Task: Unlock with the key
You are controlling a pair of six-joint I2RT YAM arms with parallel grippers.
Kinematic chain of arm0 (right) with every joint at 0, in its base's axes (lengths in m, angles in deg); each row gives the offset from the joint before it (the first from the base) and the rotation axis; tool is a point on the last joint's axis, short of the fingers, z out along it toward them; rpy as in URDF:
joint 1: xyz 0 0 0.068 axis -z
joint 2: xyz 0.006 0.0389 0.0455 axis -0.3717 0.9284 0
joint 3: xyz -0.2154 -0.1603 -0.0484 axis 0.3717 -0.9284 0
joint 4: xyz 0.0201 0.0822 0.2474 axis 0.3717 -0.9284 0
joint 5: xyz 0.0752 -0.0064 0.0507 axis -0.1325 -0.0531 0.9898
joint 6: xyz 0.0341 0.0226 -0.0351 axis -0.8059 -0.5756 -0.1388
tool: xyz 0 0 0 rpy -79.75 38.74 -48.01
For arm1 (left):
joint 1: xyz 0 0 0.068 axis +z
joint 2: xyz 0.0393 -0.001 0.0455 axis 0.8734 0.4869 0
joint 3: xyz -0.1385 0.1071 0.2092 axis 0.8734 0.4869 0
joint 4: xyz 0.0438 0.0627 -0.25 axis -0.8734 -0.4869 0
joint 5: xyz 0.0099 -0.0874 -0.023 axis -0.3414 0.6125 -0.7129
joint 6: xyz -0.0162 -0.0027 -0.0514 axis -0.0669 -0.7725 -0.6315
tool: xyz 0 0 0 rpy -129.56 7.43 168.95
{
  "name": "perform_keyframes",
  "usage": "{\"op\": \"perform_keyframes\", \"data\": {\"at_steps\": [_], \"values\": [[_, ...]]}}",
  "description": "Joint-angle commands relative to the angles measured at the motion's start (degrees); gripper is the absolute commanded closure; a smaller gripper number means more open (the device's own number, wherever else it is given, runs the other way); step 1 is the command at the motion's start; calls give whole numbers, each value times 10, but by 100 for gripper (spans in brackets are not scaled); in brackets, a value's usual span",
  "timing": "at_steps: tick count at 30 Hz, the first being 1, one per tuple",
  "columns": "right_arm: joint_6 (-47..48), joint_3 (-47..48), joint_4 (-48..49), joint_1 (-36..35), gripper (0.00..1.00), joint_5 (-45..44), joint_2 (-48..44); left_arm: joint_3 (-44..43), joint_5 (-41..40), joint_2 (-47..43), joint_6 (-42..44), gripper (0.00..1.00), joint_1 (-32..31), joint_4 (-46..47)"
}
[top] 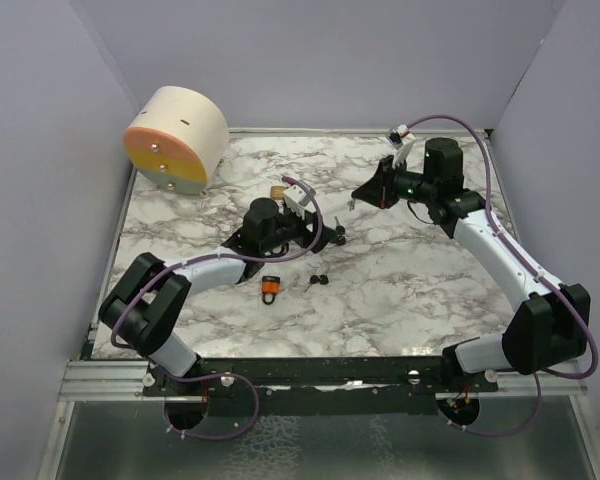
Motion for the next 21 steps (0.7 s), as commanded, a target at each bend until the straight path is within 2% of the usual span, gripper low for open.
{"op": "perform_keyframes", "data": {"at_steps": [1,10,12,21], "values": [[-5,0,31,-5,99,49,-9,-1,10,16,34,30,-4,102],[-11,-11,47,-10,99,75,-8,32,35,47,38,34,-3,261],[-10,-10,46,-11,99,77,-6,35,50,57,38,38,-3,288],[-7,-5,40,-17,99,82,-5,30,68,80,19,51,-3,334]]}}
